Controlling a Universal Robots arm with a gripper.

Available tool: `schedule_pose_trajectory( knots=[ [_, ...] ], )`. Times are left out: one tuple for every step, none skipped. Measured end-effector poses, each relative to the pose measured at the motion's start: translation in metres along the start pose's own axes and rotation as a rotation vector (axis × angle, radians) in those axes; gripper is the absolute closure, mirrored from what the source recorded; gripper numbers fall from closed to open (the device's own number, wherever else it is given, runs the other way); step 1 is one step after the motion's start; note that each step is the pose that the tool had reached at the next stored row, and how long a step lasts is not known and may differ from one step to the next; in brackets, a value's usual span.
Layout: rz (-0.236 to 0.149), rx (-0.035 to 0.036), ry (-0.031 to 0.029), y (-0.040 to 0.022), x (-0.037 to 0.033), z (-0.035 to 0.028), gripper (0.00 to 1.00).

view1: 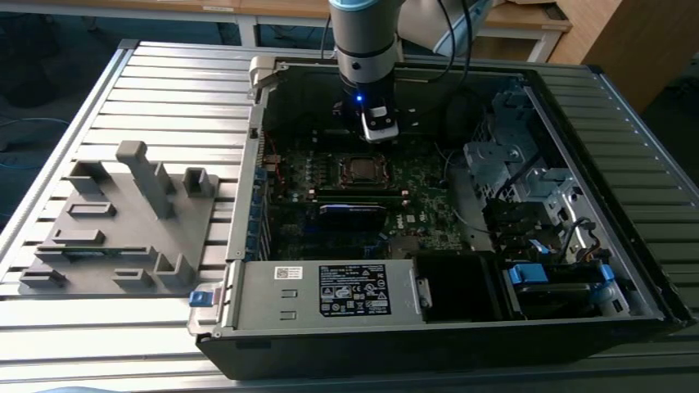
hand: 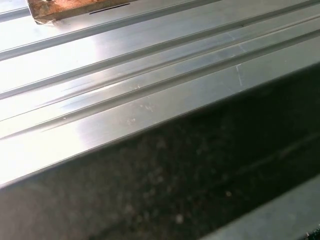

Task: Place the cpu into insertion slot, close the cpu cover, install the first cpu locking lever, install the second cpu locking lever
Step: 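Install the first cpu locking lever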

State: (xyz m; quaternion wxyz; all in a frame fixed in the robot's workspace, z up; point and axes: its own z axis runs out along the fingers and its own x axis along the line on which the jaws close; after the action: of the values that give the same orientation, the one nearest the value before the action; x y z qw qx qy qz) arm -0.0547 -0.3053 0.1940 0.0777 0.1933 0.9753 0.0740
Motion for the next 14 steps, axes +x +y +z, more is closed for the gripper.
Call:
schedule_pose_trajectory(
  knots=[
    [0.0,0.0,0.0,0.0,0.0,0.0,0.9],
    [0.0,0.0,0.0,0.0,0.0,0.0,0.9],
    [0.0,-0.0001,-0.0001,0.0,0.0,0.0001,0.9],
    [0.0,-0.0002,-0.0002,0.0,0.0,0.0002,0.9],
    [0.0,-0.0002,-0.0004,-0.0001,0.0001,0.0005,0.9],
    [0.0,-0.0002,-0.0007,-0.0002,0.0001,0.0006,0.9],
    [0.0,0.0,-0.0009,-0.0002,0.0001,0.0008,0.9],
    [0.0,0.0003,-0.0011,-0.0002,0.0001,0.0009,0.9],
    [0.0,0.0004,-0.0012,-0.0002,0.0001,0.001,0.9],
    [0.0,0.0005,-0.0014,-0.0002,0.0001,0.0011,0.9],
    [0.0,0.0004,-0.0015,-0.0002,0.0001,0.0011,0.9],
    [0.0,0.0004,-0.0015,-0.0003,0.0001,0.0011,0.9],
    [0.0,0.0004,-0.0016,-0.0003,0.0001,0.0011,0.9],
    [0.0,0.0004,-0.0016,-0.0002,0.0001,0.0011,0.9]
  ],
)
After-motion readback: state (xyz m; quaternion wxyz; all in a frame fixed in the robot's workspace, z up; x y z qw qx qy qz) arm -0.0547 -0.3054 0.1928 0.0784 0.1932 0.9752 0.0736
